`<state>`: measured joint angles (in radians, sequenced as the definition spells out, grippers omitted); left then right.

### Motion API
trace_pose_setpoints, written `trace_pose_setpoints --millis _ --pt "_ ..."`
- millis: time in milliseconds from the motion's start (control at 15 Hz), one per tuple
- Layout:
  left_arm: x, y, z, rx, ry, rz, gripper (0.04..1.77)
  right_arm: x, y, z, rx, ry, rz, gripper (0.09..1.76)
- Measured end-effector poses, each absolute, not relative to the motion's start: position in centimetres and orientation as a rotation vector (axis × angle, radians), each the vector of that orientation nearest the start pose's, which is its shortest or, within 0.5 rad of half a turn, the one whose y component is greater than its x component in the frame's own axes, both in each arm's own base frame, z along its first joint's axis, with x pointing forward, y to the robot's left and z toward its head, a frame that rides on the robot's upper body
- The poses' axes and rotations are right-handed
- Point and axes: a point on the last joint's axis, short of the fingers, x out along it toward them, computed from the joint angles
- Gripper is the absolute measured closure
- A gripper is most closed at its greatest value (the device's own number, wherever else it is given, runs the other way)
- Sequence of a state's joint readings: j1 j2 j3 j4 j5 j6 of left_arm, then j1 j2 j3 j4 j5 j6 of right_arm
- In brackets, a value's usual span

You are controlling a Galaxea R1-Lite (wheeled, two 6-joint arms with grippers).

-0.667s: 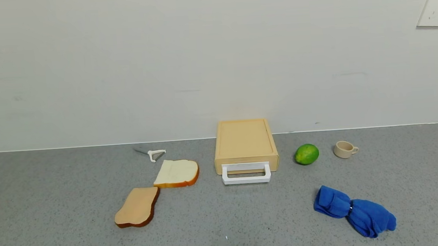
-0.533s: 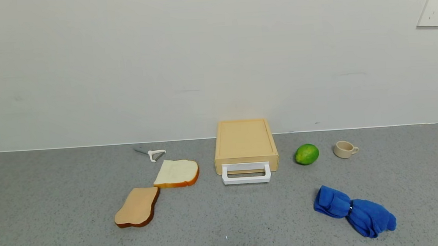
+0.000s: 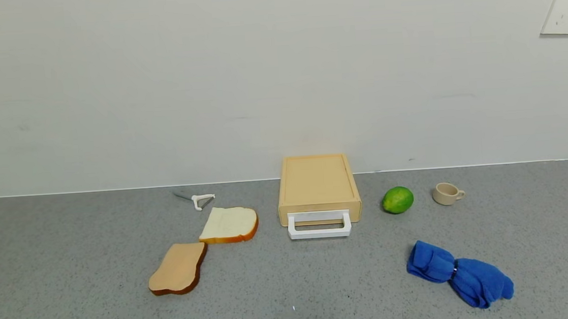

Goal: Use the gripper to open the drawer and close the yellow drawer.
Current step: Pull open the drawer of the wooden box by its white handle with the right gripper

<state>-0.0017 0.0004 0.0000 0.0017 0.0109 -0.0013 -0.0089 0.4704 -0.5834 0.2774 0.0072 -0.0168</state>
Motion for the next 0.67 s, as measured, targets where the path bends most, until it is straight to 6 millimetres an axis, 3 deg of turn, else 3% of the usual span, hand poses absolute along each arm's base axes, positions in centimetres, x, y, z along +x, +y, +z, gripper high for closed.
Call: trace_pose_setpoints --millis 267,333,667 --pt "-2.3 0.0 7.5 -0.001 0.002 0.009 0.09 -0.1 0.0 21.4 -0.015 0.164 0.000 0.15" --pt "-2.3 0.0 7.5 -0.001 0.002 0.009 0.09 0.7 0.0 22.2 -0.013 0.187 -0.001 0.15" --pt "-2.3 0.0 7.5 -0.001 0.002 0.009 0.09 9.4 0.4 27.2 0.043 0.357 0.025 0.15"
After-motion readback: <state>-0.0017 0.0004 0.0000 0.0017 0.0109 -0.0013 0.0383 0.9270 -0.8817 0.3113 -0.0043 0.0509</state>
